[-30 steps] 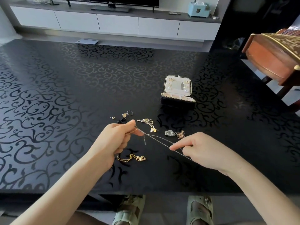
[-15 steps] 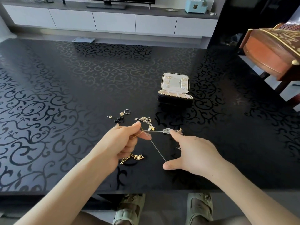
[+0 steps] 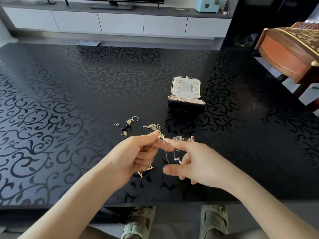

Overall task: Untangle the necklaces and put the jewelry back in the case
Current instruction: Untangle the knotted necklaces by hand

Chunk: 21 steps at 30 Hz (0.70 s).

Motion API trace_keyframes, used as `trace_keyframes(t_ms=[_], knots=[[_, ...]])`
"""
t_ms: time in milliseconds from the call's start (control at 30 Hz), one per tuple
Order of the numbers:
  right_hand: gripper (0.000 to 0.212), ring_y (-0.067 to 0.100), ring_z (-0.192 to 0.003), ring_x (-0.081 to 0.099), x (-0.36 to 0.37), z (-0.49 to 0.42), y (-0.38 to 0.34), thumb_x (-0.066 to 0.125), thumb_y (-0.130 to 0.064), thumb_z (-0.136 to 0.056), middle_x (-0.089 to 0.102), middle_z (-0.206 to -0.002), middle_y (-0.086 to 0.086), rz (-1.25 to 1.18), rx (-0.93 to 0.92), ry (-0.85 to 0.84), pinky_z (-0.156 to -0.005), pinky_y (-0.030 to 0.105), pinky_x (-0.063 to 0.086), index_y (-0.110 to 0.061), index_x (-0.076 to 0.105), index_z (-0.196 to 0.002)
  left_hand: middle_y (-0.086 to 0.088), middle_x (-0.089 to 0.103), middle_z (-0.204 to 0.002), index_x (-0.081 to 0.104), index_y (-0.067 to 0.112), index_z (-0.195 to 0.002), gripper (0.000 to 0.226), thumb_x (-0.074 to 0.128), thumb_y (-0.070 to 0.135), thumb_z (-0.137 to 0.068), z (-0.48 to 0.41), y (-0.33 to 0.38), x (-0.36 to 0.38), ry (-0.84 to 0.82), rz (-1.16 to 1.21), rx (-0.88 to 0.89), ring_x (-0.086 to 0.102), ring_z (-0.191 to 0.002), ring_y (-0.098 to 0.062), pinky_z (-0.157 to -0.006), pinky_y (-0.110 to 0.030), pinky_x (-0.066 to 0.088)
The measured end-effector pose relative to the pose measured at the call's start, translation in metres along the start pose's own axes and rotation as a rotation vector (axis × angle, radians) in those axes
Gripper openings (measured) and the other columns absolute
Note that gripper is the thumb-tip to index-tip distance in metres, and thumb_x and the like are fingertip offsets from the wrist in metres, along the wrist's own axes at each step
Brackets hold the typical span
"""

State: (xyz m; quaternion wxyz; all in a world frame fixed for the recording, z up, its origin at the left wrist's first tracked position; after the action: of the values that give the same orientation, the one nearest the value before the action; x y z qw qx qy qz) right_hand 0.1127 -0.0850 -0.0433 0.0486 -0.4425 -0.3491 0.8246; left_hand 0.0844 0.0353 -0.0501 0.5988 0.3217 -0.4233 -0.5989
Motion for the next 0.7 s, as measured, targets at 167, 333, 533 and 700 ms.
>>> trace_keyframes(t_ms=[167,333,533,700], knots=[[0.048,0.000,-0.064,0.051,-0.005,-0.001,0.001,0.061,-0.052,-0.081,0.062,-0.090,-0.007,0.104,-0.045,0.057,-0.071,0.022,0.047,-0.054,0.046,-0.128,0.003,0.015,-0.051,0.074,0.016,-0.072,0.046,0.039,0.039,-0.092,-0.002,-0.003,0.008,-0.047,-0.015,-0.013,0.011,-0.050,-0.012,-0.052,-0.027,0.007],[0.022,-0.002,-0.065,0.043,-0.010,-0.001,0.001,0.059,-0.049,-0.083,0.048,-0.097,-0.011,0.094,-0.076,0.129,-0.059,0.016,0.032,-0.056,0.061,-0.105,0.004,0.017,-0.049,0.068,0.008,-0.083,0.045,0.037,0.040,-0.094,-0.005,-0.006,0.008,-0.040,-0.056,-0.028,0.012,-0.047,-0.010,-0.051,-0.026,0.007],[0.012,0.007,-0.071,0.060,-0.010,0.003,-0.009,0.052,-0.053,-0.087,0.061,-0.087,-0.011,-0.038,-0.142,0.147,-0.069,0.023,0.051,-0.061,0.060,-0.089,0.004,0.018,-0.049,0.054,0.008,-0.091,0.038,0.044,0.044,-0.085,-0.007,-0.005,0.014,-0.081,-0.045,-0.017,0.012,-0.048,-0.011,-0.051,-0.027,0.008],[0.019,0.011,-0.075,0.068,-0.019,0.005,0.004,0.059,-0.048,-0.086,0.071,-0.097,-0.008,-0.214,-0.101,0.175,-0.067,0.030,0.058,-0.036,0.072,-0.094,0.003,0.017,-0.049,0.059,0.003,-0.088,0.049,0.046,0.048,-0.074,-0.009,-0.001,0.018,-0.124,-0.029,0.022,0.008,-0.053,-0.015,-0.053,-0.030,0.007]])
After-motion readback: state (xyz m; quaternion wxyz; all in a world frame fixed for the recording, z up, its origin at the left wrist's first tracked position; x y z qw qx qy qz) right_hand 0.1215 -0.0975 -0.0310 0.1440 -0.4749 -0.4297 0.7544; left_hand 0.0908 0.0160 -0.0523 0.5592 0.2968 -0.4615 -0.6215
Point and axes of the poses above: each hand's wrist, its own z-axis away from the middle knuckle, its own x-axis out of the palm, y = z × x, the point moved 8 cm from there along -z, towards the middle knuckle
